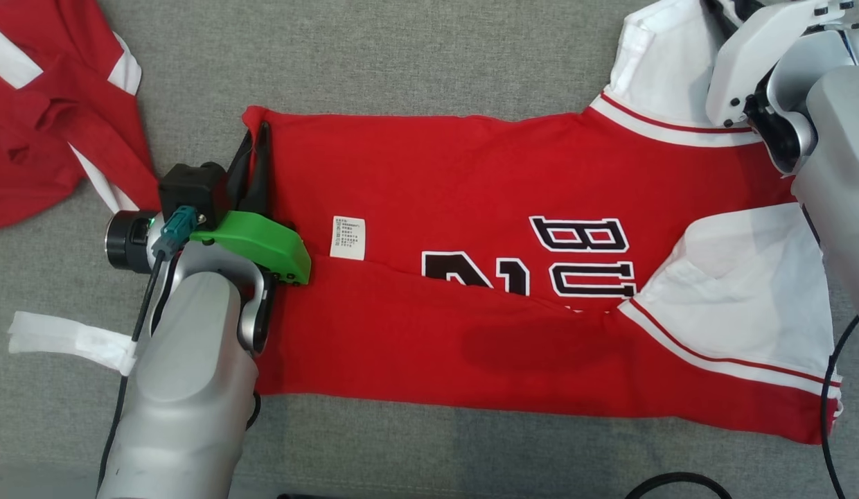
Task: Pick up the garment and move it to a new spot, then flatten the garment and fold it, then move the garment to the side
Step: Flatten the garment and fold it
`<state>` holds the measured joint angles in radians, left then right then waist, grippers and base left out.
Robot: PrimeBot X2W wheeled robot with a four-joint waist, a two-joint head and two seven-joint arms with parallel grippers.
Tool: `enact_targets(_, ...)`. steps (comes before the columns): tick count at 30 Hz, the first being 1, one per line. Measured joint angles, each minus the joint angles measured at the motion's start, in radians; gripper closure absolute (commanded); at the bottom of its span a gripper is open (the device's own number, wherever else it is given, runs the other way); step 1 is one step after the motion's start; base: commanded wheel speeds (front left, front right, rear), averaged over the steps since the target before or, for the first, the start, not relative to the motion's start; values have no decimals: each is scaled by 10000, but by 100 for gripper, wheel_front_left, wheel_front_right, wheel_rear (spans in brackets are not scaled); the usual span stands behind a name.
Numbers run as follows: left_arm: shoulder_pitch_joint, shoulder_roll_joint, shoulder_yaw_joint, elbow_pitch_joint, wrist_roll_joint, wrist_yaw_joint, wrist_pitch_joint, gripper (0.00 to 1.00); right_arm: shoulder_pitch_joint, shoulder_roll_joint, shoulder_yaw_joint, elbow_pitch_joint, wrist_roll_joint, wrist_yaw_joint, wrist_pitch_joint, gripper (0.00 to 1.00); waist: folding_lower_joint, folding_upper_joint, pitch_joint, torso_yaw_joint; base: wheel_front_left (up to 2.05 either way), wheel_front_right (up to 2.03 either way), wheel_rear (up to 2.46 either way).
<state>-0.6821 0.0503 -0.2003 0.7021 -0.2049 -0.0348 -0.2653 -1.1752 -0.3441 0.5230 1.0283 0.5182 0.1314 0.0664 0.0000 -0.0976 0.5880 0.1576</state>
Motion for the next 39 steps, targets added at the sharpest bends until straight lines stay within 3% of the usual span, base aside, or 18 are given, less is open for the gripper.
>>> enact_targets(8, 136, -13, 128, -140, -23, 182, 2, 100, 30, -13, 311, 301, 186, 2, -1613, 100, 1, 2, -184, -78, 0, 0, 0)
enact_targets(14, 580, 100, 683, -297, 389, -2, 6, 100, 460, 171, 428, 130, 673, 2, -2907, 100, 0, 1, -889, -484, 0, 0, 0)
enact_targets(23, 1241, 313, 1181, -533, 780, -245, 10, 100, 1688, 19, 573, -1235, 1484, 2, -3244, 100, 0, 1, -1888, -1223, 0, 0, 0)
enact_targets(32, 2526, 420, 1578, -1030, 945, -531, 10, 100, 4376, -301, 102, -3731, 1960, 0, -3267, 100, 0, 0, -2911, -1694, 0, 0, 0)
enact_targets(39, 3682, 376, 1921, -1609, 1012, -667, 10, 100, 6445, -198, -38, -4719, 2096, 0, -3277, 100, 0, 0, -3488, -1890, 0, 0, 0)
